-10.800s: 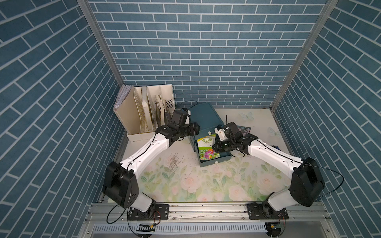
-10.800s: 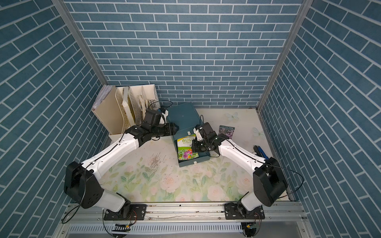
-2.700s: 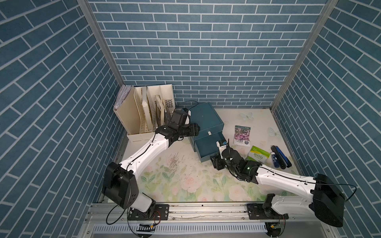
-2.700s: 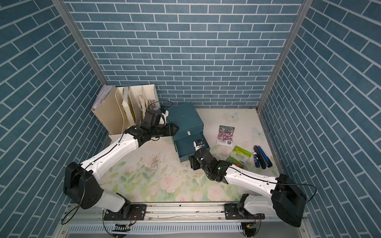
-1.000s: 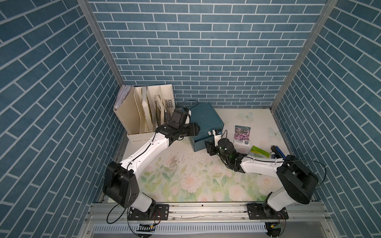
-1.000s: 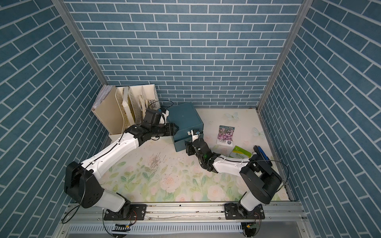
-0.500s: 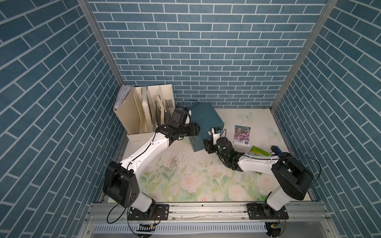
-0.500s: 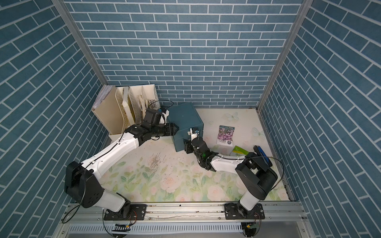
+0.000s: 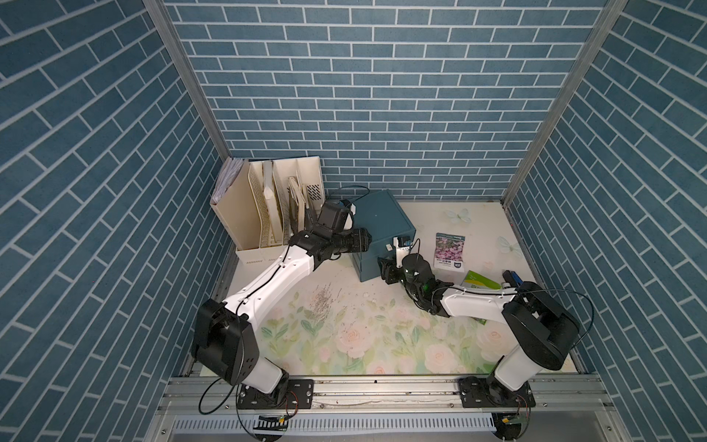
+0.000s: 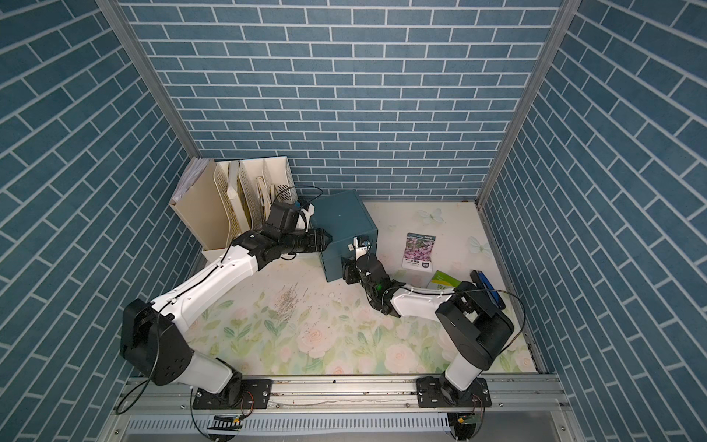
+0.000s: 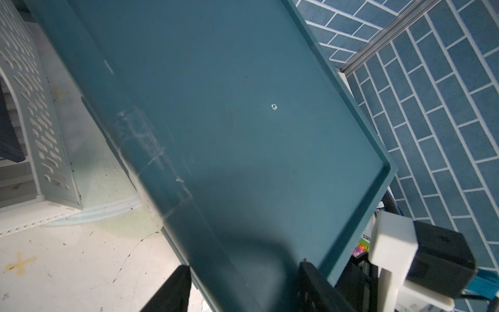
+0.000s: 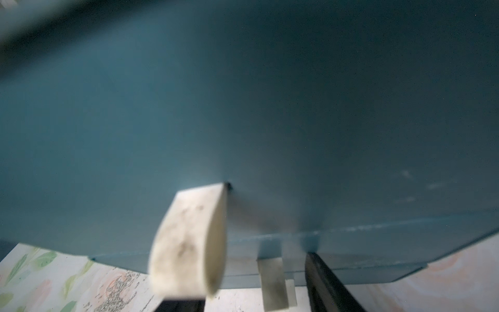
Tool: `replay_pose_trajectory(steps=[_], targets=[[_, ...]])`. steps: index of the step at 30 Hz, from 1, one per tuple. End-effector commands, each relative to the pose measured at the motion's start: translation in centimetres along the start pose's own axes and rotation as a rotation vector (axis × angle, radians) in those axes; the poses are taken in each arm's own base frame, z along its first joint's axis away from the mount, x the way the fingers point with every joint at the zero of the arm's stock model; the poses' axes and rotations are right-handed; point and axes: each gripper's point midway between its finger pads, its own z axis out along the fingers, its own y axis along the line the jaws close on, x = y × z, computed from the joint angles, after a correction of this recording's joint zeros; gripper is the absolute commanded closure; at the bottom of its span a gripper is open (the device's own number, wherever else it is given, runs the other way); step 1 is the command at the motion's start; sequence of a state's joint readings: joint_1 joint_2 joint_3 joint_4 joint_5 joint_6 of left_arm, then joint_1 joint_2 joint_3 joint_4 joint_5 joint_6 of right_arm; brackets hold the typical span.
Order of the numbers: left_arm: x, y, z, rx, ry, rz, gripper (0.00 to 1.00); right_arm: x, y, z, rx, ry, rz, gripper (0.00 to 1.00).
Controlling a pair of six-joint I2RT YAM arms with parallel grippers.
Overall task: Take the seed bags out of the drawer
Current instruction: Close the drawer in the storage box, then open the drawer in the storage box.
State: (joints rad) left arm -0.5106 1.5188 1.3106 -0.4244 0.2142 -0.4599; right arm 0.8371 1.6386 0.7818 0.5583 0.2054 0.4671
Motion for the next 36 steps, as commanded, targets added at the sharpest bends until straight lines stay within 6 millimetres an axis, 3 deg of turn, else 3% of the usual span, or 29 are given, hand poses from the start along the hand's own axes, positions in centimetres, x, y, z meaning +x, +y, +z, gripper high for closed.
replay_pose_trajectory(steps=[1,7,11,23,36], targets=[[4.6,2.4,1.2,-0.089,0.177,0.000,0.33,-1.2,0.4,-0.4,-0.019,-0.004,0.039,0.34],[4.5,2.5,1.3,-0.093,0.174,0.001,0.33,0.8,0.1,-2.2,-0.034,0.080,0.080,0.18],[4.5,2.5,1.4,-0.091,0.174,0.000,0.33,1.9,-0.1,-3.7,-0.047,0.115,0.126,0.00],[4.6,2.5,1.5,-0.089,0.176,-0.001,0.33,3.0,0.3,-4.8,-0.138,0.161,0.349,0.02],[4.4,2.4,1.4,-0.089,0.175,0.007,0.33,3.8,0.8,-2.5,-0.267,0.203,0.580,0.22]])
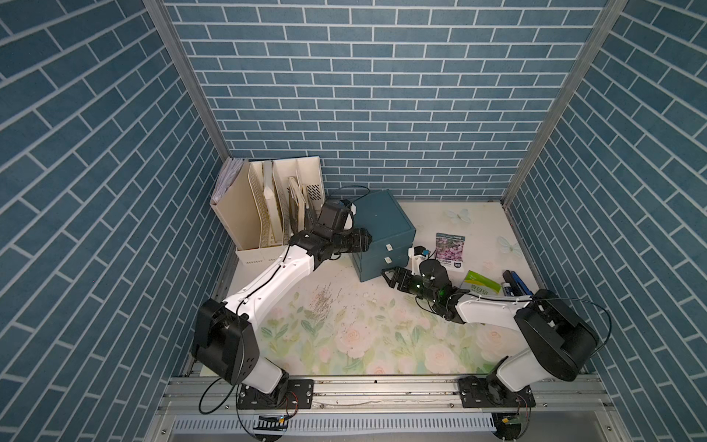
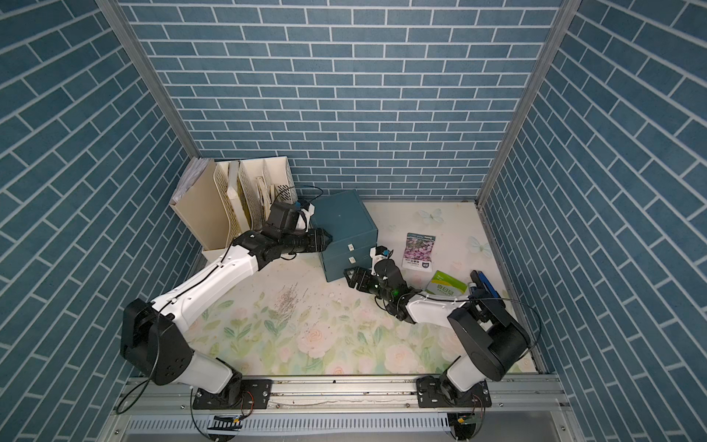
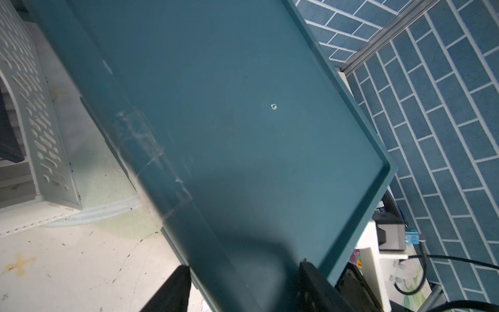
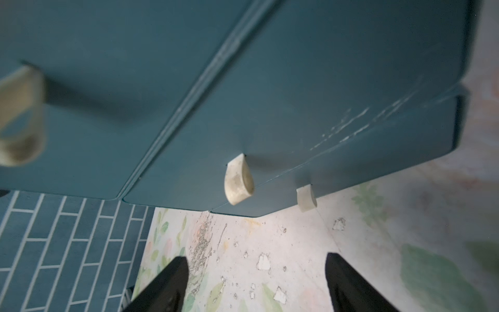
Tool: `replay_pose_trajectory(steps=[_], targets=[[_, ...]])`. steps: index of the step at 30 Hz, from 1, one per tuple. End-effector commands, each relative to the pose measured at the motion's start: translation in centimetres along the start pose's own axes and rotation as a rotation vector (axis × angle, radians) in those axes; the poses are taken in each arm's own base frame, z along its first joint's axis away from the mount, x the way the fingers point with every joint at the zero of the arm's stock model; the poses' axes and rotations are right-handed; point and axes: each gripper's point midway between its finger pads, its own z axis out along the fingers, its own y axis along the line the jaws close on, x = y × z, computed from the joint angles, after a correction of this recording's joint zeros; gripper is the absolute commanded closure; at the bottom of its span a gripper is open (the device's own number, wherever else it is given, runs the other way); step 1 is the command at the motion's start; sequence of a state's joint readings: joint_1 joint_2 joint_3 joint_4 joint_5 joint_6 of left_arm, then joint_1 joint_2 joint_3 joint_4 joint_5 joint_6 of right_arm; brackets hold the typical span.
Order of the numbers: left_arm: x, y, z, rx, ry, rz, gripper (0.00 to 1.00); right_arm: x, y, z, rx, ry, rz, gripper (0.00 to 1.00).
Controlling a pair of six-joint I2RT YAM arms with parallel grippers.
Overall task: Take the seed bags out of the drawer
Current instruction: Open the drawer in the storage box.
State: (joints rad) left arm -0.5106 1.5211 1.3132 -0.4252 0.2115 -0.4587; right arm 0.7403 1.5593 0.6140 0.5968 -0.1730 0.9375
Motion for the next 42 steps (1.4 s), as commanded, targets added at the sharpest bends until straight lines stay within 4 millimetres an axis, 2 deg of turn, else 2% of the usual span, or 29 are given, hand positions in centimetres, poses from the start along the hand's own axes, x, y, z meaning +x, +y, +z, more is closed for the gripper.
replay_pose_trajectory(steps=[1,23,42], targets=[[4.5,2.4,1.4,-0.087,0.176,0.006,0.33,-0.2,0.9,0.5,-0.077,-0.005,0.077,0.23],[4.4,2.6,1.6,-0.087,0.183,0.013,0.33,-0.9,-2.5,3.0,-0.036,-0.059,0.202,0.49],[4.4,2.9,1.7,-0.089,0.194,0.028,0.33,-1.8,-3.0,4.7,-0.053,-0.104,0.230,0.59]])
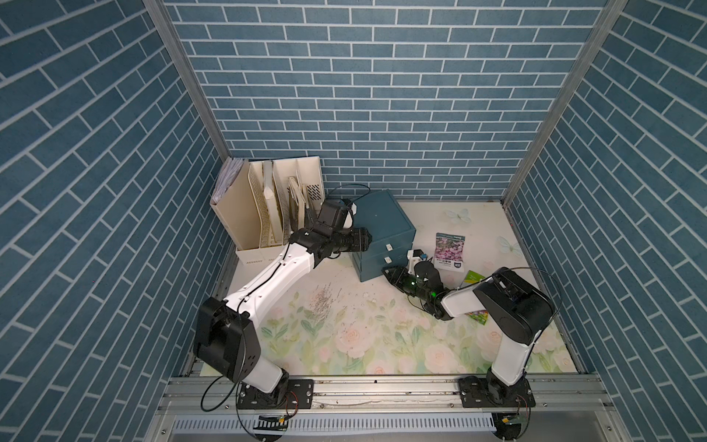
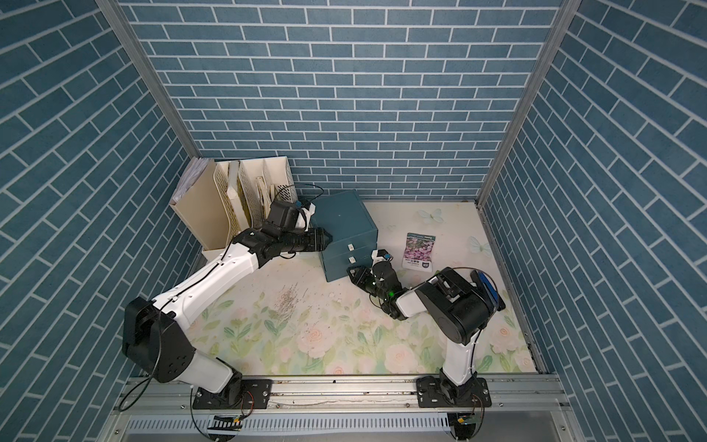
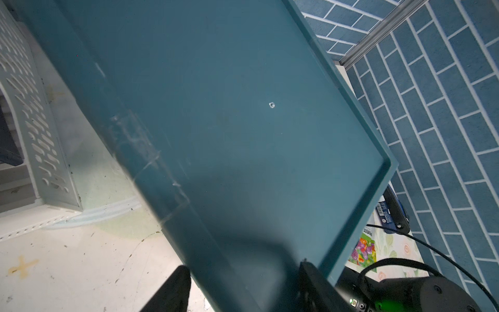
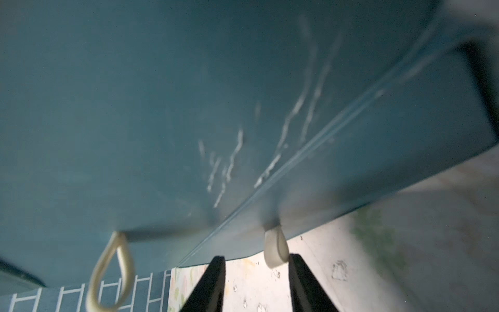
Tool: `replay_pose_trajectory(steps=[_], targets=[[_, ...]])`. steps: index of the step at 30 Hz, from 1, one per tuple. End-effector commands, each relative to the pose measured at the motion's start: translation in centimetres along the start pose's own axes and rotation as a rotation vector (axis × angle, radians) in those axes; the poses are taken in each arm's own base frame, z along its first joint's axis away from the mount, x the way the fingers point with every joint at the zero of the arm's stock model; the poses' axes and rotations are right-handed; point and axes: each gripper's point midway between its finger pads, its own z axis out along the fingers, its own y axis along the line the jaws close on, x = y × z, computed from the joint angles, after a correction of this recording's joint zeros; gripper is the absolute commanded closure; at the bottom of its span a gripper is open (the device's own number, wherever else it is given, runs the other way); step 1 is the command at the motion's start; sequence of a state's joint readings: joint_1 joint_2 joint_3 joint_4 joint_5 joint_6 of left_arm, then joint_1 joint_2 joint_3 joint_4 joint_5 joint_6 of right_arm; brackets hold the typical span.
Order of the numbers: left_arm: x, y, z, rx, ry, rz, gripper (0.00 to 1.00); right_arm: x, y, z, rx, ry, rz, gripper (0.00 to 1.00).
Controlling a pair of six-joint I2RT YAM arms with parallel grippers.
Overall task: Take the seed bags out of the drawer
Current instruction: Open the drawer in the storage box.
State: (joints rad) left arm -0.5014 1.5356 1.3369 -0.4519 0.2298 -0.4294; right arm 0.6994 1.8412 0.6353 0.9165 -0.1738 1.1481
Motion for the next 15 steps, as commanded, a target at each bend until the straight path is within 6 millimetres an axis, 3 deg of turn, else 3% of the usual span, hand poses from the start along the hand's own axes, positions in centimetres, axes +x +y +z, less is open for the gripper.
replay_pose_trajectory(steps=[1,9,15], targets=[[4.46,2.77,1.62,-0.090,0.175,0.008,0.33,-1.08,0.65,0.72,-0.028,-0.039,0.013,0.59],[4.49,2.94,1.73,-0.089,0.183,0.012,0.33,-1.36,0.32,1.42,-0.023,-0.054,0.027,0.67],[4.40,3.07,1.74,-0.089,0.183,0.015,0.33,-1.76,0.35,1.28,-0.022,-0.077,0.033,0.83]])
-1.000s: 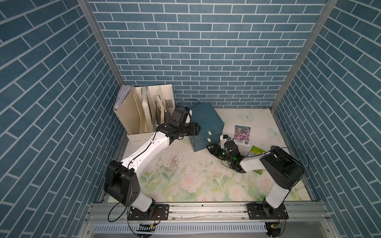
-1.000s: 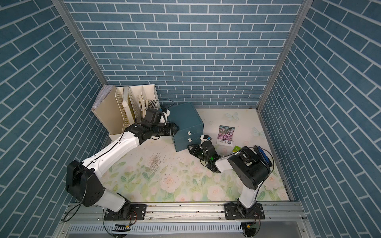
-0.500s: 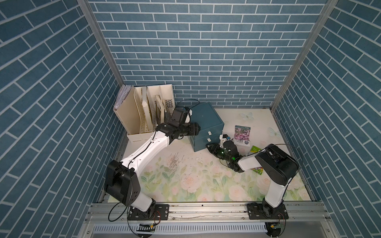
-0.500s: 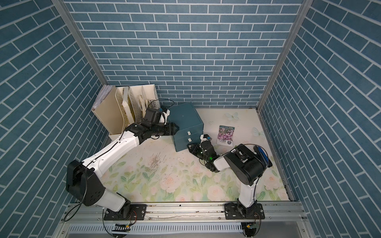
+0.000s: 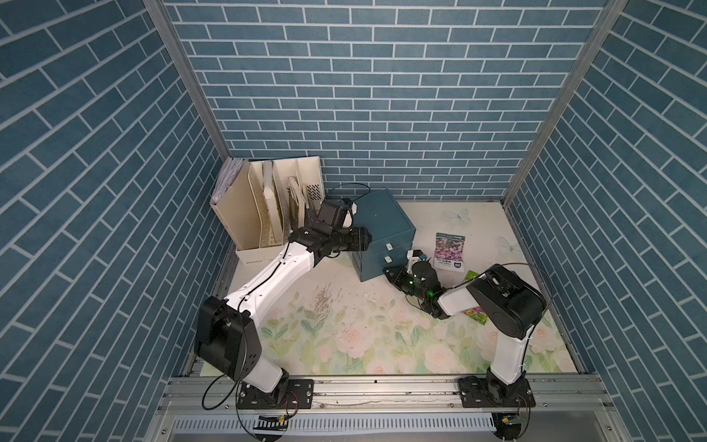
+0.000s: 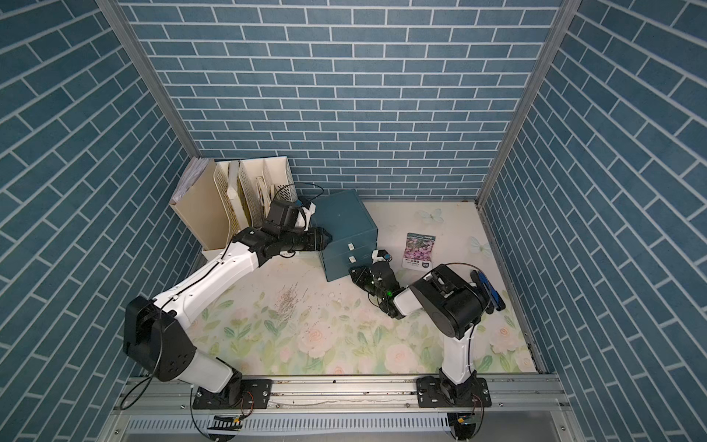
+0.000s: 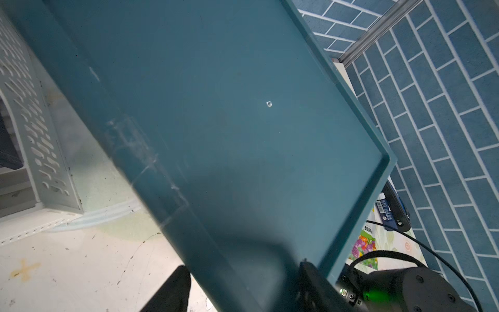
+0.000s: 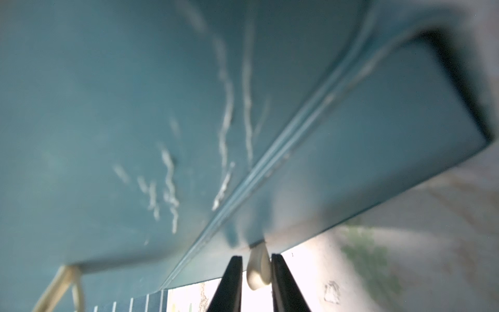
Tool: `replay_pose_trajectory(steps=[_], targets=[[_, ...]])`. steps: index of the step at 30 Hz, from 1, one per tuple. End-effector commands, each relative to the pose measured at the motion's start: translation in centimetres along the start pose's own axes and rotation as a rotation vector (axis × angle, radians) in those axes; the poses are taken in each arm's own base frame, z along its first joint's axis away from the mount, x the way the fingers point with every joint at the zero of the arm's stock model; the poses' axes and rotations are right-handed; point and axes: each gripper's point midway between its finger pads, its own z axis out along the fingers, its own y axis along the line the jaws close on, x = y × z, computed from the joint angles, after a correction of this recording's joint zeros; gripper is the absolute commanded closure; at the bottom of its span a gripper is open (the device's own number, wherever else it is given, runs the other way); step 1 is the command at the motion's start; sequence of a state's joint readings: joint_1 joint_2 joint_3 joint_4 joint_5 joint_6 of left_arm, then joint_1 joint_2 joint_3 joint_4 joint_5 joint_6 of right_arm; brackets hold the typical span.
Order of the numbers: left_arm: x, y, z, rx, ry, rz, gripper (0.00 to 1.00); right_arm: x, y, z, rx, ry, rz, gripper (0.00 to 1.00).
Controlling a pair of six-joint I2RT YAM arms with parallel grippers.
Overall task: Take the seed bags out of the drawer
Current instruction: Open the drawer in the storage box.
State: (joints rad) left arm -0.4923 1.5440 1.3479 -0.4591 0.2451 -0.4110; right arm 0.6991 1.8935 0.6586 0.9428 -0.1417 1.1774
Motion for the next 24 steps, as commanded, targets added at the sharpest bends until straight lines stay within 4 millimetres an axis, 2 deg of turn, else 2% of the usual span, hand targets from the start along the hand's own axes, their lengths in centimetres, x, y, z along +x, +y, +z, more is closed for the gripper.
replay_pose_trajectory(steps=[1,5,13,24], targets=[[4.6,3.0,1.7,-0.094,0.177,0.003,0.33,-1.3,1.1,0.3,-0.036,-0.051,0.005,0.86],[4.6,3.0,1.7,-0.094,0.178,0.004,0.33,-1.2,0.9,0.3,-0.024,-0.044,0.008,1.00],[4.3,3.0,1.6,-0.094,0.162,-0.002,0.33,-0.4,0.8,-0.5,-0.014,-0.010,0.008,1.00],[3.7,2.9,1.1,-0.099,0.133,-0.006,0.30,3.0,0.9,-2.4,-0.001,0.104,-0.015,1.00]])
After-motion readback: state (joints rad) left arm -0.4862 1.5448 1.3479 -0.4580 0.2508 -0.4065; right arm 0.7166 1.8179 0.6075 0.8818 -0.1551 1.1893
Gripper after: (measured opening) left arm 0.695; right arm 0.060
